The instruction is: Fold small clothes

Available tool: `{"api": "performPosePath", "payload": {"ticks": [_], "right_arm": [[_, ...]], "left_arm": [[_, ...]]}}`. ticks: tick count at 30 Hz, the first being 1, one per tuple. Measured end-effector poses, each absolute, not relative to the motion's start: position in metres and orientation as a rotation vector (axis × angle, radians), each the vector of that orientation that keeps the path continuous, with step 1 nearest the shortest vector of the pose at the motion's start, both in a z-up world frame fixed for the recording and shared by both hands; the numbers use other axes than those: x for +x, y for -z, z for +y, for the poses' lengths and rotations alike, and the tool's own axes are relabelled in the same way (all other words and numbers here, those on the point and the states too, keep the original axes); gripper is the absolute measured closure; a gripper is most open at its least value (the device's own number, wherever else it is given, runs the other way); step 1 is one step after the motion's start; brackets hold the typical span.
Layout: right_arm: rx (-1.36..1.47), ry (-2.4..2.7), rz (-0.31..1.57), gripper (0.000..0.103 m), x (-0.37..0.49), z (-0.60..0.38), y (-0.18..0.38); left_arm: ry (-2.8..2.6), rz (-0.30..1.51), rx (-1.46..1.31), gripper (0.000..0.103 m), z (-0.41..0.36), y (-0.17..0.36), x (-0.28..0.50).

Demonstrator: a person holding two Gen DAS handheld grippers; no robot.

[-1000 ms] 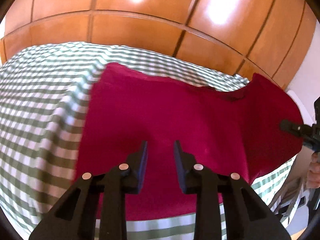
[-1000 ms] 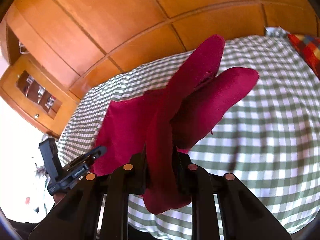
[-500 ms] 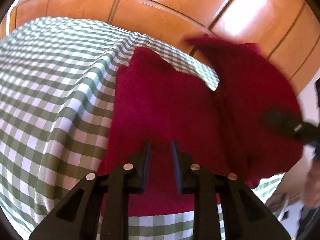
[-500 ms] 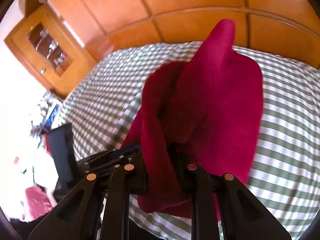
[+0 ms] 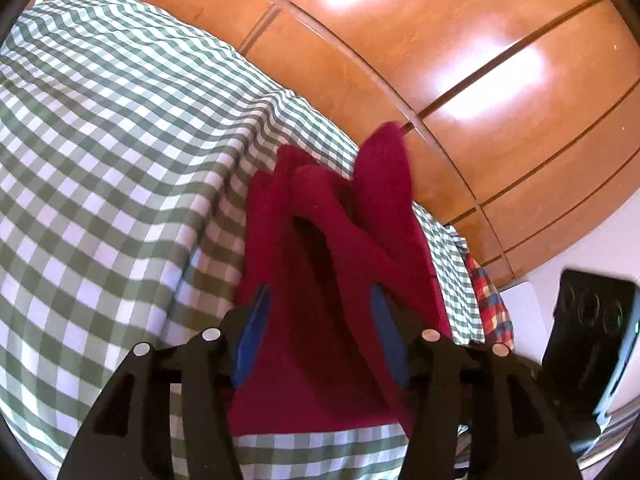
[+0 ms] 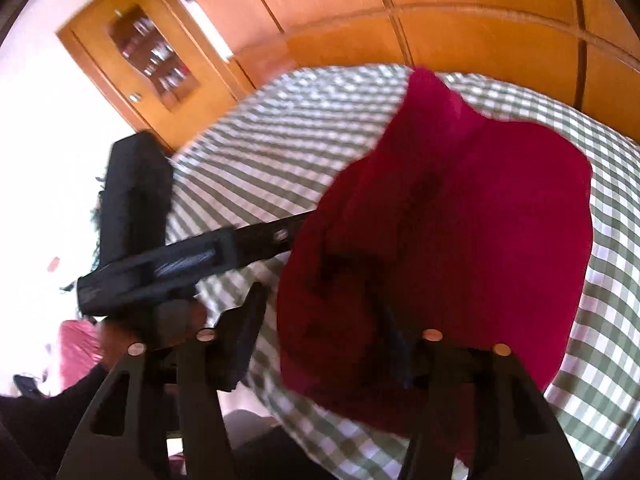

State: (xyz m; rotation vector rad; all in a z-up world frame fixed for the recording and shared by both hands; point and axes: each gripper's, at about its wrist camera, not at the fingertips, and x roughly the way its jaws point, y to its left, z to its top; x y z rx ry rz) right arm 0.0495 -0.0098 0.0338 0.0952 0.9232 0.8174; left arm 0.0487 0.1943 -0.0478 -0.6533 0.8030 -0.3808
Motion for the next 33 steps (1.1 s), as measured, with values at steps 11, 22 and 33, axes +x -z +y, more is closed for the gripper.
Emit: {"api": "performPosePath", "payload": {"ticks": [11, 22, 33], "right_arm": [[0.273, -0.707, 0.867, 0.048, 0.020, -0.122, -0.025], [0.212, -0.657, 0.870, 0.048, 0.022, -0.096, -0.008], [0.238, -0.683, 0.877, 0.048, 0.022, -0.100, 0.006]], "left_arm": [[0.497, 0.817, -0.839, 0.027, 0.205, 0.048, 0.078], [0.508, 0.878, -0.895, 0.021, 0.193, 0.050, 0.138], [0.435, 0.666, -0.350, 0.103, 0.126, -0.028, 0.112]]}}
